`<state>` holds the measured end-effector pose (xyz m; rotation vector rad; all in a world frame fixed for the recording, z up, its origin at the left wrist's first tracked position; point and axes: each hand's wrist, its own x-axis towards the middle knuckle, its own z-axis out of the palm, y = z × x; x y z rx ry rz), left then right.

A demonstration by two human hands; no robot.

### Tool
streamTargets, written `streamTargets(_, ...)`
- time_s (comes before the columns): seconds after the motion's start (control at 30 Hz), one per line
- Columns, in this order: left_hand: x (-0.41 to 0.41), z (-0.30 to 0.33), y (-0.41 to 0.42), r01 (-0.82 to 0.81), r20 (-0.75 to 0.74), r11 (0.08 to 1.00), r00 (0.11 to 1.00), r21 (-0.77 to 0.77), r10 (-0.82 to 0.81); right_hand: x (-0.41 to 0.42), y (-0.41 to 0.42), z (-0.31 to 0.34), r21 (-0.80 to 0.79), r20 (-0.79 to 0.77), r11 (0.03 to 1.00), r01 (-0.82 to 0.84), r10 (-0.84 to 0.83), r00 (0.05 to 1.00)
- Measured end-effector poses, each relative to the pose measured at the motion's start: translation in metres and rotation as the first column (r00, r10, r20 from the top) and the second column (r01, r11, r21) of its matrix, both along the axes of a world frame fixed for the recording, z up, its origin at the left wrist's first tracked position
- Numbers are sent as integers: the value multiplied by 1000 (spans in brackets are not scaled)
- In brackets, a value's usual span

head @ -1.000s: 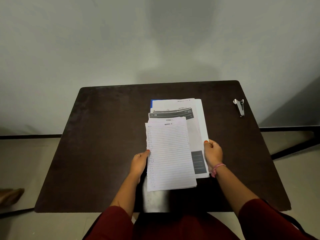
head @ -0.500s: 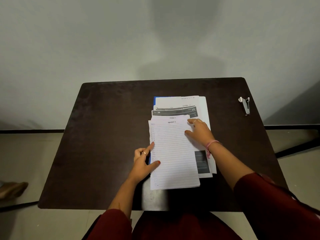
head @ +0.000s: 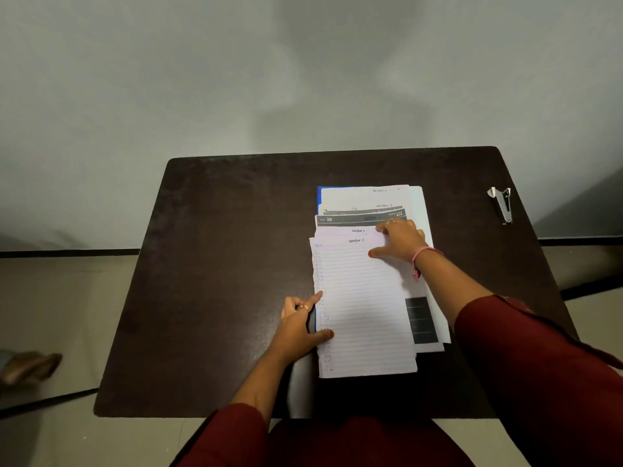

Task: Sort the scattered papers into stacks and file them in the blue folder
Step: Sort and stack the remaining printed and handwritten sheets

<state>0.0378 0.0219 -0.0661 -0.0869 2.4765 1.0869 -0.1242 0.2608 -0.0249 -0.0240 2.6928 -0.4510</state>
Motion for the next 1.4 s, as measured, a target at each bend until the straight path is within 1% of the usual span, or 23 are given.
streamTargets(0.2, -2, 1, 2, 79, 6, 993, 997, -89, -79, -8, -4, -7, 16, -27, 998, 62, -62, 998)
streamTargets(0.4, -1, -1, 0, 104, 12, 989, 995, -108, -103, -12, -12, -5, 38, 9, 997, 67, -67, 998)
streamTargets(0.47, -3, 0, -1, 107, 25, 990, 994, -89, -105, -12, -12, -4, -47, 26, 994, 102, -101, 995)
streamTargets(0.53, -5, 2, -2, 93, 45, 995, 995, -38, -91, -13, -12, -2, -212, 59, 968, 133, -124, 991)
streamTargets(0.6, -7, 5, -6, 37, 65, 997, 997, 62, -41, -14, -11, 3, -342, 87, 932, 119, -94, 992)
streamTargets(0.67, -8, 8, -11, -77, 71, 977, 995, 199, 64, -13, -9, 10, -394, 106, 915, 89, -51, 993)
streamTargets(0.7, -10, 9, -13, -156, 78, 952, 987, 265, 140, -12, -8, 12, -409, 118, 908, 87, -42, 992)
streamTargets(0.77, -13, 11, -19, -343, 144, 863, 939, 371, 312, -8, -7, 15, -447, 153, 887, 113, -48, 987)
streamTargets(0.83, -18, 14, -26, -484, 251, 776, 875, 404, 415, -2, -5, 18, -495, 197, 854, 162, -72, 978)
streamTargets(0.87, -20, 14, -29, -516, 280, 762, 856, 391, 435, 1, -4, 18, -511, 213, 841, 178, -77, 974)
streamTargets(1.0, -26, 13, -37, -554, 337, 744, 828, 373, 448, 14, -5, 13, -546, 241, 808, 221, -102, 965)
streamTargets(1.13, -31, 20, -33, -560, 374, 712, 824, 423, 427, 29, -11, 5, -551, 252, 800, 238, -113, 961)
streamTargets(1.23, -31, 21, -30, -531, 366, 730, 842, 430, 397, 37, -16, 1, -530, 226, 825, 197, -86, 970)
streamTargets(1.33, -31, 22, -28, -497, 321, 777, 862, 385, 392, 39, -17, 3, -507, 196, 851, 137, -41, 980)
streamTargets(1.4, -31, 23, -26, -502, 306, 785, 860, 362, 409, 37, -14, 7, -470, 163, 878, 89, -12, 987)
